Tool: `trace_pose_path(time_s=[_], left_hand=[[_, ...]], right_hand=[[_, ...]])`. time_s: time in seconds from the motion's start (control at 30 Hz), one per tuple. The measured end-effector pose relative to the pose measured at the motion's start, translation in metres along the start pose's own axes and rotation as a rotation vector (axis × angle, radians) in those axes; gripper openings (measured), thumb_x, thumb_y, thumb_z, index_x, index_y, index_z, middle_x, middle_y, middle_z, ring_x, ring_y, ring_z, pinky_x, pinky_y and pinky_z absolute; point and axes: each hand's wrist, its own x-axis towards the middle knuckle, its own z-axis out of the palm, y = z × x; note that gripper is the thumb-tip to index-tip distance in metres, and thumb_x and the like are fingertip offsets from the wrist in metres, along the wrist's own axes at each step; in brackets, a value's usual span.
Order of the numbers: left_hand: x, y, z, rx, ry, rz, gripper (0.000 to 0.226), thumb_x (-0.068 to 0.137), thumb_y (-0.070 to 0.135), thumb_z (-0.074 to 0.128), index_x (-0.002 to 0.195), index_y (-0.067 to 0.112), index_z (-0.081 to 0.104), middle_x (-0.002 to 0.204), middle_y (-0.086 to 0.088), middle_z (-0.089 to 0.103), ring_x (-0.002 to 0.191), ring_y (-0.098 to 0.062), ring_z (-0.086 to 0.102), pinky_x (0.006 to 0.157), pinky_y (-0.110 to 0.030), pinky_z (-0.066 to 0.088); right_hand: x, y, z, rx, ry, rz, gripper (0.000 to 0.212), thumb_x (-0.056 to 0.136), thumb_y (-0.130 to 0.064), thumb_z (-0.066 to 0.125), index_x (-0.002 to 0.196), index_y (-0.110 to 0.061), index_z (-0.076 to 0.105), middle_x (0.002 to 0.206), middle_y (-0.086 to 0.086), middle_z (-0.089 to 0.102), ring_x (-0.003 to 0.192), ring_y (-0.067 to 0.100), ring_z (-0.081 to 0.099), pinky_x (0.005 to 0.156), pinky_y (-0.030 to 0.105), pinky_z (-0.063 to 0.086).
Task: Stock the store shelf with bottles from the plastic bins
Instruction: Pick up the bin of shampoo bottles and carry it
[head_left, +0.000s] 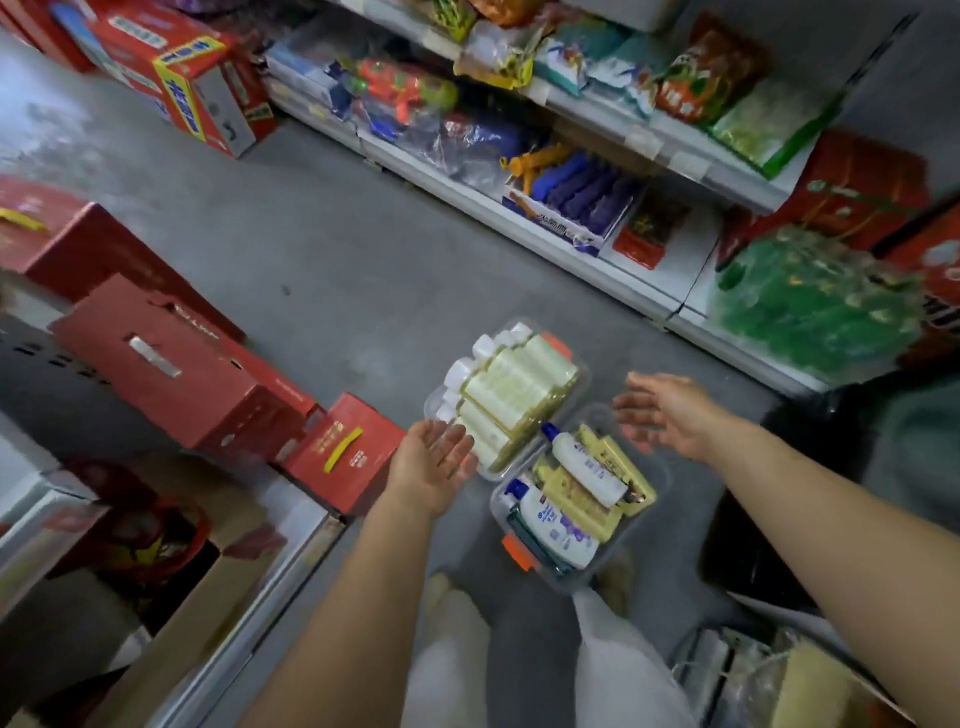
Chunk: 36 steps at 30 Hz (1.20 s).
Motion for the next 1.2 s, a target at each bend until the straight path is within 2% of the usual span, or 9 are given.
trace_pose_path(time_s=[0.2,0.37,0.63,0.77,0.87,0.97,1.03,1.13,1.2], left_hand=[[0.044,-0.047,0.013,-0.121,0.118,0.048,0.026,0.104,0.027,0.045,0.123,0.010,0.052,0.109,-0.008,0.064,0.106,-0.025,0.060,0.091,-0.038,0.047],[0.091,-0.122,0.019,-0.175,0.258,-0.005,0.033,0.105,0.027,0.044,0.132,0.008,0.051,0.123,-0.012,0.058,0.108,-0.026,0.057,0.090,-0.039,0.045],[0.183,-0.212,-0.008,-0.115,0.385,-0.126,0.040,0.103,0.026,0.049,0.138,0.005,0.050,0.106,-0.013,0.063,0.095,-0.027,0.062,0.080,-0.041,0.049],[0.234,-0.239,-0.022,-0.059,0.481,-0.092,0.037,0.103,0.024,0.050,0.133,0.002,0.051,0.102,-0.010,0.060,0.090,-0.023,0.059,0.073,-0.037,0.050],[0.274,-0.257,-0.025,0.015,0.558,-0.068,0.043,0.101,0.029,0.052,0.138,0.008,0.048,0.125,-0.009,0.053,0.113,-0.025,0.053,0.089,-0.041,0.046],[0.311,-0.276,-0.035,0.099,0.602,-0.072,0.035,0.100,0.041,0.051,0.122,0.014,0.056,0.127,0.000,0.048,0.117,-0.026,0.048,0.092,-0.040,0.039],[0.334,-0.286,-0.045,0.136,0.643,-0.087,0.057,0.092,0.064,0.050,0.120,0.015,0.056,0.127,0.000,0.050,0.122,-0.028,0.050,0.095,-0.041,0.038],[0.363,-0.299,-0.065,0.165,0.652,-0.120,0.114,0.058,0.099,0.045,0.139,0.020,0.051,0.146,-0.010,0.051,0.132,-0.033,0.048,0.103,-0.050,0.039],[0.368,-0.298,-0.066,0.146,0.585,-0.134,0.098,0.074,0.092,0.036,0.136,0.017,0.053,0.141,-0.012,0.054,0.133,-0.035,0.047,0.106,-0.050,0.038]], right_hand=[[0.083,-0.005,-0.040,-0.210,-0.066,0.014,0.007,0.099,-0.024,0.058,0.094,-0.020,0.055,0.090,0.011,0.065,0.075,0.024,0.064,0.063,0.033,0.048],[0.154,0.024,-0.070,-0.353,-0.138,0.075,0.006,0.099,-0.022,0.056,0.097,-0.018,0.059,0.085,0.009,0.062,0.070,0.021,0.058,0.062,0.028,0.043],[0.255,0.096,-0.098,-0.510,-0.101,0.138,0.008,0.098,-0.016,0.054,0.100,-0.013,0.062,0.073,0.006,0.050,0.062,0.019,0.047,0.057,0.027,0.038],[0.324,0.147,-0.105,-0.582,-0.039,0.120,0.034,0.095,-0.031,0.059,0.104,0.000,0.069,0.081,0.013,0.055,0.077,0.025,0.052,0.067,0.036,0.045],[0.368,0.186,-0.110,-0.644,0.015,0.085,0.045,0.093,-0.043,0.060,0.092,0.000,0.071,0.081,0.021,0.065,0.073,0.024,0.055,0.067,0.034,0.044],[0.406,0.217,-0.110,-0.686,0.057,0.079,0.057,0.086,-0.067,0.057,0.095,-0.011,0.068,0.100,0.012,0.068,0.087,0.026,0.062,0.082,0.039,0.050],[0.437,0.236,-0.112,-0.789,0.058,0.108,0.071,0.079,-0.082,0.049,0.123,-0.027,0.061,0.132,0.012,0.056,0.115,0.032,0.058,0.102,0.044,0.046],[0.471,0.250,-0.112,-0.779,0.027,0.114,0.081,0.083,-0.076,0.048,0.152,-0.038,0.029,0.160,0.011,0.027,0.141,0.035,0.036,0.116,0.050,0.032],[0.478,0.250,-0.107,-0.722,-0.027,0.130,0.082,0.088,-0.070,0.049,0.155,-0.033,0.022,0.161,0.006,0.026,0.144,0.032,0.033,0.117,0.051,0.030]])
